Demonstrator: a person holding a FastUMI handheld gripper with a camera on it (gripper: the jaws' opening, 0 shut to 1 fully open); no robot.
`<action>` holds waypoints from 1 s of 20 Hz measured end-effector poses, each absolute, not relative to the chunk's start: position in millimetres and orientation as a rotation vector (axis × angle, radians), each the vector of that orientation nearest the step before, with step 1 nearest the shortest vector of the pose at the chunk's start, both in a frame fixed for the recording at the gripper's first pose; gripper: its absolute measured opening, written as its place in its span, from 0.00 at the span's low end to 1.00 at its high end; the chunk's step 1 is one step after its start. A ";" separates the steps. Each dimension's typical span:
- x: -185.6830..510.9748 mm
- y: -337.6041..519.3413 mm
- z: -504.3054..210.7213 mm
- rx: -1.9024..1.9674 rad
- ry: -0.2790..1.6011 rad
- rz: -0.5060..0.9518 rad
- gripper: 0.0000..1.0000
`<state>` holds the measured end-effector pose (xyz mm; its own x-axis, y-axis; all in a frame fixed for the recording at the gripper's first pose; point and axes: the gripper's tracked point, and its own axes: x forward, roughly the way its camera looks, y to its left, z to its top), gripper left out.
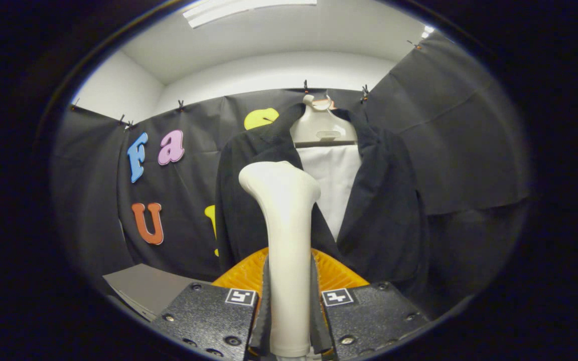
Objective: Iron the clothes twice with a garment steamer, once on the left side and once on the right side.
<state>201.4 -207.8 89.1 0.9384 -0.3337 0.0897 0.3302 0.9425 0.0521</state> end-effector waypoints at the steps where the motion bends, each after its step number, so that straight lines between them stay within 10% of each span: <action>1: 200.5 -208.3 80.8 0.044 -0.078 -0.341 0.34; 20: 159.1 -217.9 -58.3 0.048 0.149 -0.422 0.35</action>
